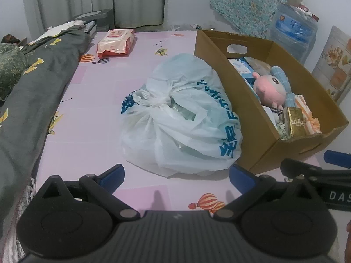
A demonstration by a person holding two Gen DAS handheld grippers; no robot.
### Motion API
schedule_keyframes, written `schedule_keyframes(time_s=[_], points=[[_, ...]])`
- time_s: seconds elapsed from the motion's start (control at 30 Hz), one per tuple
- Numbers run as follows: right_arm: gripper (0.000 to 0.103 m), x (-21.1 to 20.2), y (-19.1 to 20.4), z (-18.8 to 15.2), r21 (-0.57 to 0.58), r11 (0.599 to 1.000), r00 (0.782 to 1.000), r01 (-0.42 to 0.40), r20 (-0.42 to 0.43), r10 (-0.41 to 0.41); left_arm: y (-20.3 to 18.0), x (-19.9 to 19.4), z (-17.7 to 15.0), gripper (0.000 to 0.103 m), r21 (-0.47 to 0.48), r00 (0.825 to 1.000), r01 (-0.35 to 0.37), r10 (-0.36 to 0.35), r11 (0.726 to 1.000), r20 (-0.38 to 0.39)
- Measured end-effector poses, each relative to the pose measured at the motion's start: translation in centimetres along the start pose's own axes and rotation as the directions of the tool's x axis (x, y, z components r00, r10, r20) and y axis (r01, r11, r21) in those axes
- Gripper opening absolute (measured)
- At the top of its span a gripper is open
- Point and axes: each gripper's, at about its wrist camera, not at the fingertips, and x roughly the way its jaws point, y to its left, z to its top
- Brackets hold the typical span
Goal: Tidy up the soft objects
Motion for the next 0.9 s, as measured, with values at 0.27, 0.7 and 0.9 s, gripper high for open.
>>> schedule_keyframes(time_s=[0.27, 0.7, 0.9], points=[[0.102, 0.22, 0.05, -0.02, 0.000, 1.000, 1.000, -0.003, -0.010, 0.003, 0.18, 0.30, -0.02, 0.102, -0.007, 1.000, 0.004, -0.004, 1.000, -0.014], [0.102, 0.38, -0.07, -0.02, 0.000, 1.000, 1.000, 0.001, -0.016, -0.001, 0.07, 0.53, 0.03, 0.102, -0.008, 1.000, 0.012, -0.013, 1.000, -0.023], [0.102, 0.38, -0.07, -0.05, 0.000, 1.000, 1.000, 0.001, -0.017, -0.001, 0.06, 0.54, -0.02, 0.102, -0.009, 1.000, 0.012, -0.012, 1.000, -0.023]])
